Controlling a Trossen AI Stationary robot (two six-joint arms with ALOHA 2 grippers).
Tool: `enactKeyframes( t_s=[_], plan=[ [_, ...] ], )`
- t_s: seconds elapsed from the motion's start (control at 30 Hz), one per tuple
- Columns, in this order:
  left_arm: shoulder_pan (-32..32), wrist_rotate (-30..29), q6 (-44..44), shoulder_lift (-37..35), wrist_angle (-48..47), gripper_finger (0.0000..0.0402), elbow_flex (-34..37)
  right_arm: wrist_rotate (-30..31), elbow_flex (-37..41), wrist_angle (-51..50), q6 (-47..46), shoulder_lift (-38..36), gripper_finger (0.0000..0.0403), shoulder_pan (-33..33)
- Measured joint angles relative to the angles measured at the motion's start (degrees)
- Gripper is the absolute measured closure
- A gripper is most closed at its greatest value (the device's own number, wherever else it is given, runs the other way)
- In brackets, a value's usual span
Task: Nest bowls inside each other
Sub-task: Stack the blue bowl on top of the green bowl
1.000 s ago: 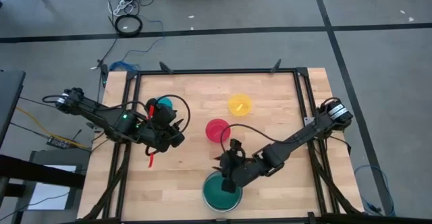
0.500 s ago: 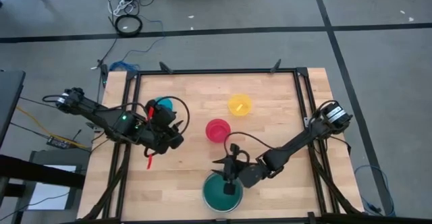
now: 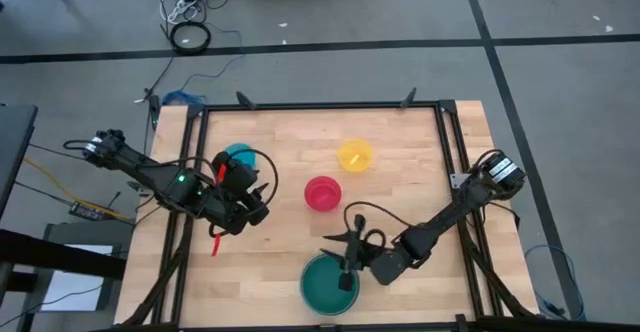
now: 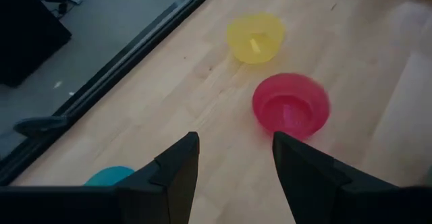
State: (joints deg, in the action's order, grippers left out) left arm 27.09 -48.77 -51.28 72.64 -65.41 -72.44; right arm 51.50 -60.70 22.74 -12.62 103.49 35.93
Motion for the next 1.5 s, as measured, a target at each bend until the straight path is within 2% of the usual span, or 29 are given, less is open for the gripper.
enactKeyframes(
  t_s=[0.13,0.3,0.43,0.5,0.57,0.73,0.8,1.0,1.27,1.5],
  plan=[
    [0.02,0.92,-0.53,0.0,-3.22,0.0204,2.55,6.45,-0.03,-5.72,2.27,-5.92,0.0271,0.09],
    [-0.3,3.8,-0.56,0.0,-6.25,0.0204,9.17,14.28,-0.05,-14.85,-1.93,-17.5,0.0276,0.6],
    [-1.63,6.25,-0.15,0.0,-6.45,0.0204,16.13,14.15,-0.07,-26.72,-7.53,-27.93,0.0288,1.55],
    [-3.24,7.35,-0.12,0.02,-7.18,0.0204,19.09,12.78,-0.11,-34.19,-11.14,-32.54,0.0295,1.48],
    [-6.16,10.9,-0.28,0.0,-7.33,0.0204,21.03,11.63,-0.12,-42.25,-14.49,-36.11,0.0302,0.73],
    [-15.41,25.95,0.0,0.0,-4.81,0.0204,22.45,4.02,-0.12,-57.53,-21.81,-41.23,0.0309,-4.59],
    [-19.52,30.05,0.97,0.0,-4.12,0.0204,22.28,-0.06,-0.12,-60.58,-23.0,-41.87,0.0307,-7.53],
    [-32.51,36.5,1.3,-0.02,-0.52,0.0204,21.22,-12.16,-0.1,-62.04,-20.78,-41.89,0.029,-16.69],
    [-40.28,34.88,10.64,0.88,4.39,0.0204,19.87,-24.07,-0.1,-59.8,-17.12,-41.75,0.0266,-24.83],
    [-43.42,33.64,13.87,0.94,7.94,0.0204,21.15,-27.75,-0.1,-57.39,-14.34,-41.75,0.0257,-27.33]
  ],
)
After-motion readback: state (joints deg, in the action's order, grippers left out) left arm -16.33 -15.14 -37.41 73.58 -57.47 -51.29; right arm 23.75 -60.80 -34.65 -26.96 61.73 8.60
